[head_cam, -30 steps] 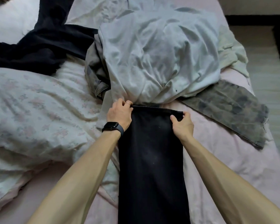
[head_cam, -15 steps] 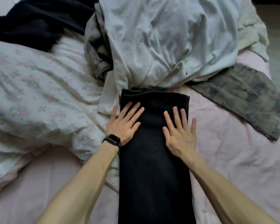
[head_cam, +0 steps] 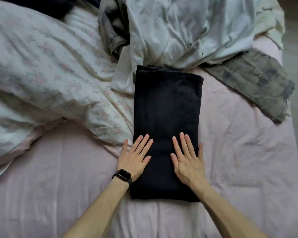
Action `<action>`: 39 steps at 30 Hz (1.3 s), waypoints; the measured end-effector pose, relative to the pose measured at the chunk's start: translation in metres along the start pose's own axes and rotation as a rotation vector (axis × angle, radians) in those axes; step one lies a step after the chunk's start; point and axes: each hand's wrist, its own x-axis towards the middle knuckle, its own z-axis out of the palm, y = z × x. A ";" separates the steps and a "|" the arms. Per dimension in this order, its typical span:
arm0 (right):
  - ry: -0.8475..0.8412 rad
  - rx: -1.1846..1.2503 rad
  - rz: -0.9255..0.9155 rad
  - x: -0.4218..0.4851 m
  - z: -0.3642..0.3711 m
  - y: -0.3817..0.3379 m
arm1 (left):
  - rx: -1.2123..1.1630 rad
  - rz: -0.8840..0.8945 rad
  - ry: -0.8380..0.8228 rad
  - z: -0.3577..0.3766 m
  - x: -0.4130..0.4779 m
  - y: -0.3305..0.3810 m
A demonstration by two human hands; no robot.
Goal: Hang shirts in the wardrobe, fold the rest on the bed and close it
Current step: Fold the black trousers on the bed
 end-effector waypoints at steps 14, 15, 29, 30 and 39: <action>-0.046 0.009 0.174 -0.099 0.015 -0.005 | -0.043 0.046 -0.138 0.021 -0.070 0.026; -0.034 0.017 0.202 -0.101 0.013 -0.003 | -0.031 0.061 -0.115 0.020 -0.071 0.024; -0.044 -0.146 -0.165 -0.130 0.017 -0.014 | 0.035 0.125 -0.083 0.050 -0.099 0.056; -0.071 -0.148 -0.159 -0.129 0.016 -0.015 | 0.037 0.110 -0.091 0.051 -0.099 0.059; -0.279 -0.058 -0.152 -0.131 -0.016 -0.019 | 0.092 0.050 -0.191 0.015 -0.116 0.071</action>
